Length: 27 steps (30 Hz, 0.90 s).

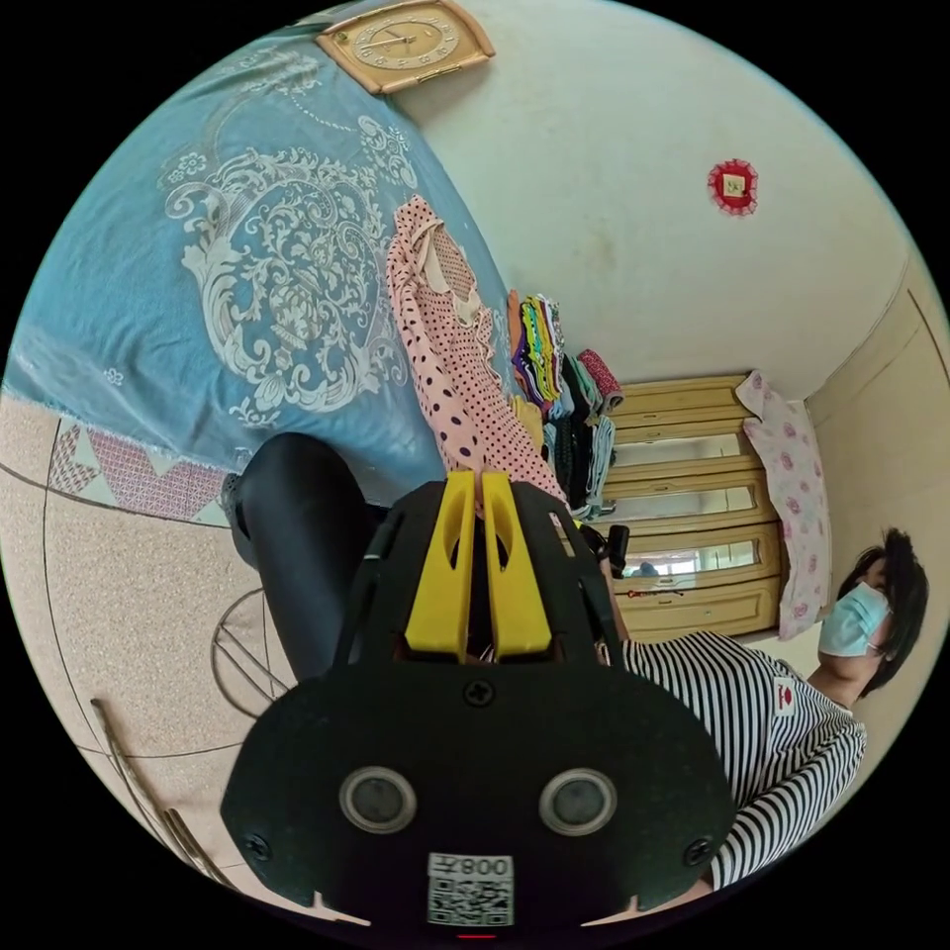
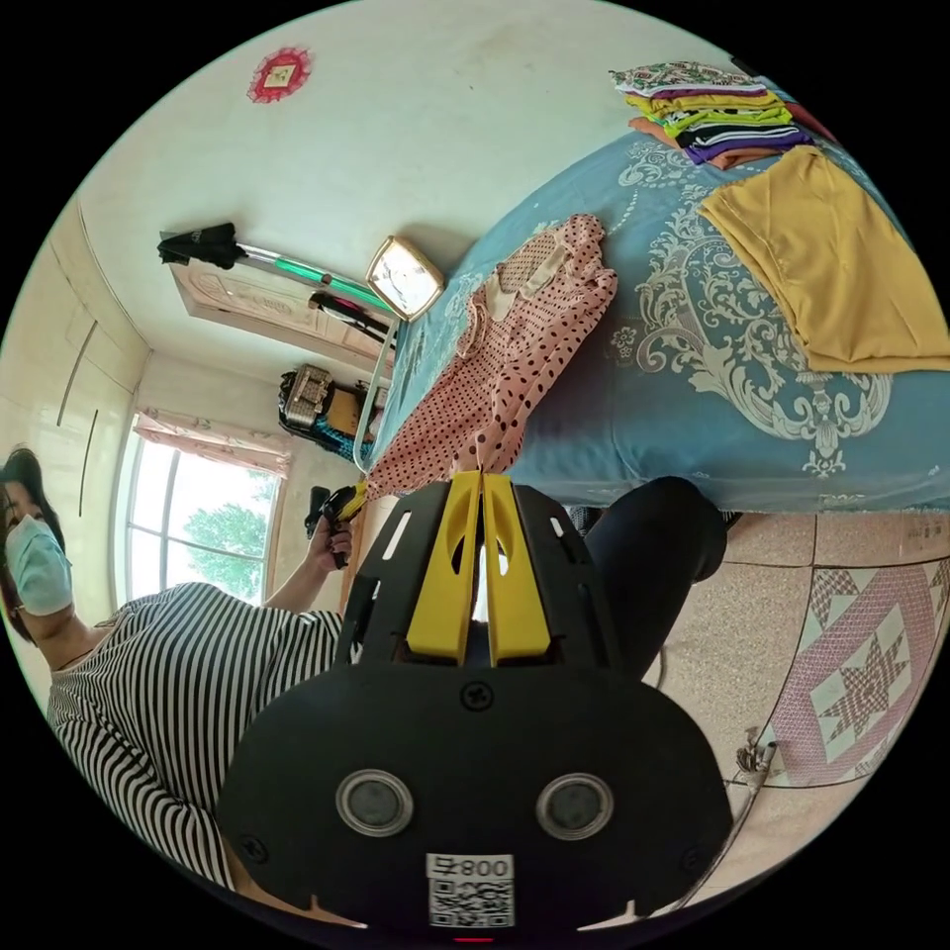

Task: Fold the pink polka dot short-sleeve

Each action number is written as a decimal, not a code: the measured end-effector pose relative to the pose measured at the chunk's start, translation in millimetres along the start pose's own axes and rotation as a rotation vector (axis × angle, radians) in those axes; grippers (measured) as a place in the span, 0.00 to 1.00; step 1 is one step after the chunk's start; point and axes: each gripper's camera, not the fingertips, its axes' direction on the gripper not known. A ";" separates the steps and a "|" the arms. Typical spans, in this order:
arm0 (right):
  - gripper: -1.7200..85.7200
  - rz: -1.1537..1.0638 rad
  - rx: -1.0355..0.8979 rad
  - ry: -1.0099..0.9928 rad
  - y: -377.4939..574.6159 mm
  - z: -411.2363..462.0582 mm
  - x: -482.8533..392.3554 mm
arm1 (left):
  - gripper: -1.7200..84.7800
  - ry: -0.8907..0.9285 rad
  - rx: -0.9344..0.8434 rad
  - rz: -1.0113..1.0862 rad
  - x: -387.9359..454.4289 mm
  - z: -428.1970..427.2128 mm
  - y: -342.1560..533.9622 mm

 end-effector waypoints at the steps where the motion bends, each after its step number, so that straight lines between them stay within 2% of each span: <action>1: 0.02 0.003 -0.001 -0.006 5.4 -1.2 2.3 | 0.03 0.003 -0.003 -0.005 -1.0 -0.8 4.8; 17: 0.02 -0.008 0.016 -0.036 46.2 -24.1 19.2 | 0.03 0.082 0.027 -0.012 -13.8 -9.4 33.5; 27: 0.02 0.000 0.037 -0.036 10.2 -20.8 38.8 | 0.03 0.086 0.029 0.009 -17.6 12.4 -18.3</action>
